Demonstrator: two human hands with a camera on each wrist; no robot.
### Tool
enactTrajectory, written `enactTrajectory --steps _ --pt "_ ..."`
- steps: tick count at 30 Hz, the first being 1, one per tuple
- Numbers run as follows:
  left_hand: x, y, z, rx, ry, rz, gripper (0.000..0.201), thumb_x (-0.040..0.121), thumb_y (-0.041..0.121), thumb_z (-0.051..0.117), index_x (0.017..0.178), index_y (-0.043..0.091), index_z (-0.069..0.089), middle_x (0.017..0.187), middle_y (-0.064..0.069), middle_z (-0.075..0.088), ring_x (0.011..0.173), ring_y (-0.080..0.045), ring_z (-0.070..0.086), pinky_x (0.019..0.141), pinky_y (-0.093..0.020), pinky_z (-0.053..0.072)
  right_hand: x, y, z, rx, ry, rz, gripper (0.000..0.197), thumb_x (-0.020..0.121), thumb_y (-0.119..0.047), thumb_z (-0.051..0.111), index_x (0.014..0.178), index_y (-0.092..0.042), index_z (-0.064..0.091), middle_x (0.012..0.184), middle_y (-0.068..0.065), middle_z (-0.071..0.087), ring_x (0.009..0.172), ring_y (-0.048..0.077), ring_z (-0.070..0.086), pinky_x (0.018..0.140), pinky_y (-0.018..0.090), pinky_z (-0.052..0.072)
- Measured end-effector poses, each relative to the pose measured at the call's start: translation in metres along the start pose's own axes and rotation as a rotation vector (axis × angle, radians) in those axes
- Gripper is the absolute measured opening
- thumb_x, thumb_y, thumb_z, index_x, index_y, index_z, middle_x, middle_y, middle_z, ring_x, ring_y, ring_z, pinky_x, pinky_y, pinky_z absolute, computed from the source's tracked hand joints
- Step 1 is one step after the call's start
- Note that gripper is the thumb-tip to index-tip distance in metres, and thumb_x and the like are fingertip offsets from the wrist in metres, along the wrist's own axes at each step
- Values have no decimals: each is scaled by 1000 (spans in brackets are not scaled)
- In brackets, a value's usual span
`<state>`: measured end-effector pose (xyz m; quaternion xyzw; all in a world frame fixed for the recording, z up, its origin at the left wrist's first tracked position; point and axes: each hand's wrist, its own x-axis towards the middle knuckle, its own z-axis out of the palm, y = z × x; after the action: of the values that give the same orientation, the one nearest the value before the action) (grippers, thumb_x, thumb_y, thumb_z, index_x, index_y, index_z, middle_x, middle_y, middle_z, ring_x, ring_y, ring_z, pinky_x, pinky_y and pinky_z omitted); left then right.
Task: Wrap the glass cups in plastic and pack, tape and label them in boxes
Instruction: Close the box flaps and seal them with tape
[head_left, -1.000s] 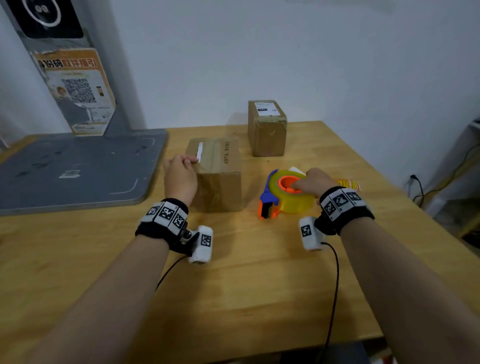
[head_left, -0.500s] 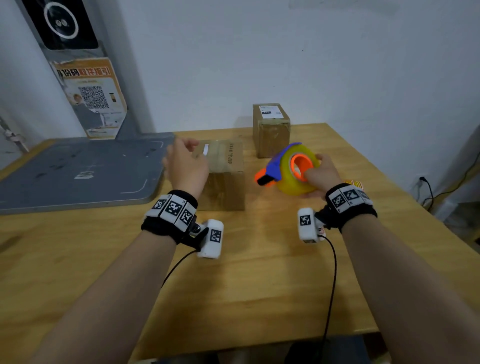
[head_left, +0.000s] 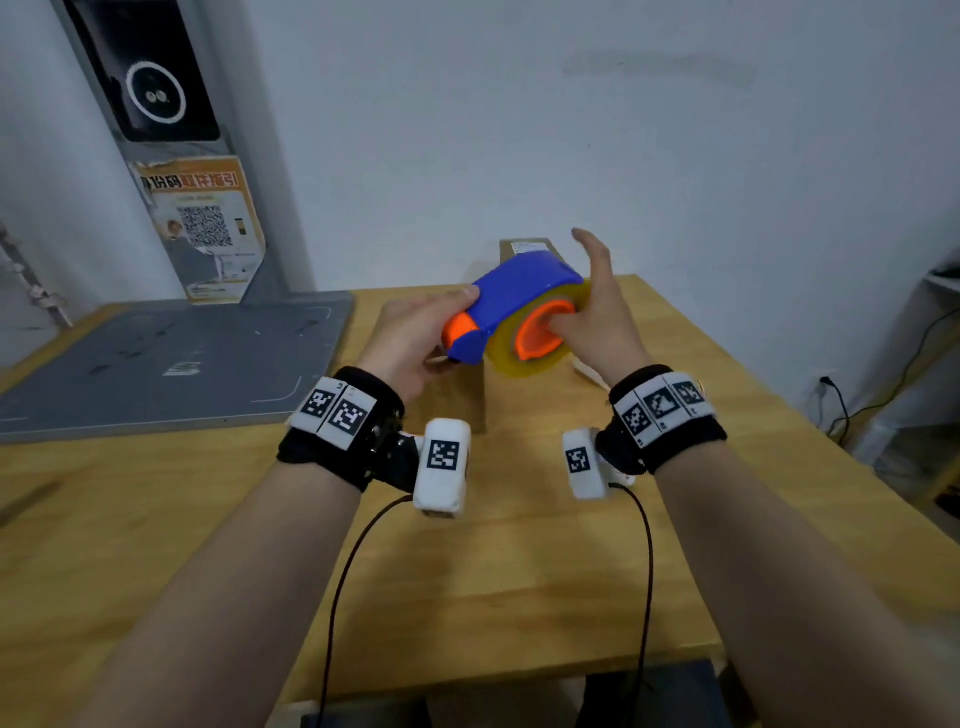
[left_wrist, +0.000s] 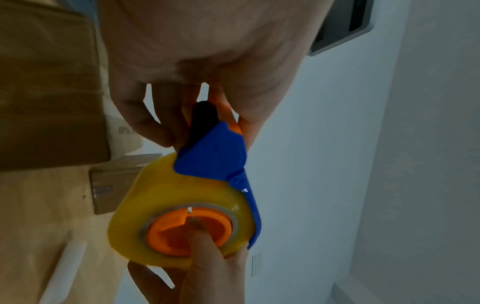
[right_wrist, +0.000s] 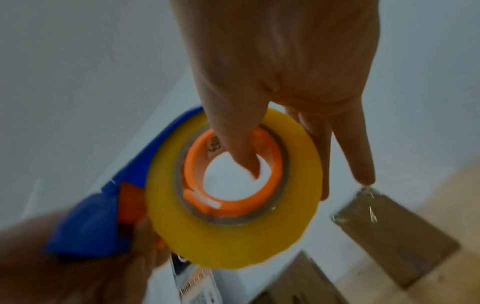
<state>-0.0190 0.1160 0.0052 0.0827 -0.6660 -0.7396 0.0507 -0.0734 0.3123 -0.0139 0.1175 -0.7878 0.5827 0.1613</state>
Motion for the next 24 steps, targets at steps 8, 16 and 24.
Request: enactTrajectory --steps 8,16,24 --pt "-5 13 -19 62 -5 -14 22 89 41 78 94 21 70 74 -1 71 66 -15 65 57 -25 50 -11 -19 -2 -411 73 -262 93 78 -2 62 155 -46 36 124 -1 49 90 24 61 80 33 51" --pt "3 18 -38 -389 -71 -218 28 107 41 45 106 16 58 92 -10 65 74 -24 69 58 -26 51 -5 -7 6 -243 -45 -367 74 73 4 64 137 -32 65 131 1 61 123 13 57 107 33 47" --pt "-5 16 -39 -400 -205 -272 9 101 10 58 109 7 62 122 -13 71 87 -23 77 76 -34 64 -5 4 12 -128 75 -198 70 77 6 60 135 -33 67 130 -6 66 120 13 60 104 34 52"
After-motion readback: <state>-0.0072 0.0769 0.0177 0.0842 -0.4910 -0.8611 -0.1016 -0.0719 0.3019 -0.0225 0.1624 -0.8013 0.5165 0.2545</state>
